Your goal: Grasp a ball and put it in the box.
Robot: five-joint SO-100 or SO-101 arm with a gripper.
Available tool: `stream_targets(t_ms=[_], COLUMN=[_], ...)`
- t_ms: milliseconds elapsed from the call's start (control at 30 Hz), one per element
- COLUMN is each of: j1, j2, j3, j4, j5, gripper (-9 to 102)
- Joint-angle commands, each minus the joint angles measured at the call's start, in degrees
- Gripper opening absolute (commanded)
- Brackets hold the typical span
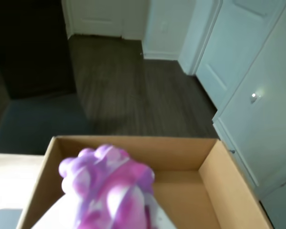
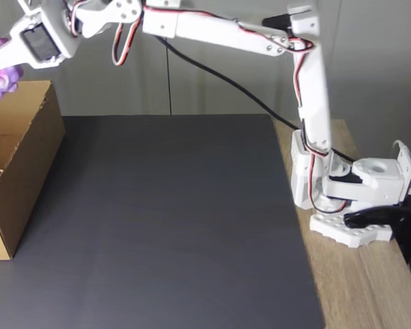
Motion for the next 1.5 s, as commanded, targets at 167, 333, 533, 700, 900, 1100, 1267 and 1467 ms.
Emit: stream_targets(t_ms=[167,333,533,700,900,1100,1267,1467], j1=[2.2,2.8,3.5,4.6,5.9,6.5,6.4,5.8], j2=[-10.5,-24.7,-39.5,-45.4,-50.2,-55.9,-56.0,-55.0], j3=[-12.7,-31.2,-53.0,-59.7,-66.4,-75.4,-75.6,-77.4], j4=[-11.8,-9.6,1.6,3.8,5.2,10.5,11.1,17.9], j5=[-0.1,0.3,-0.4,-0.5,0.0,0.3,0.4,0.9], gripper=[16,16,16,17,38,41,38,10])
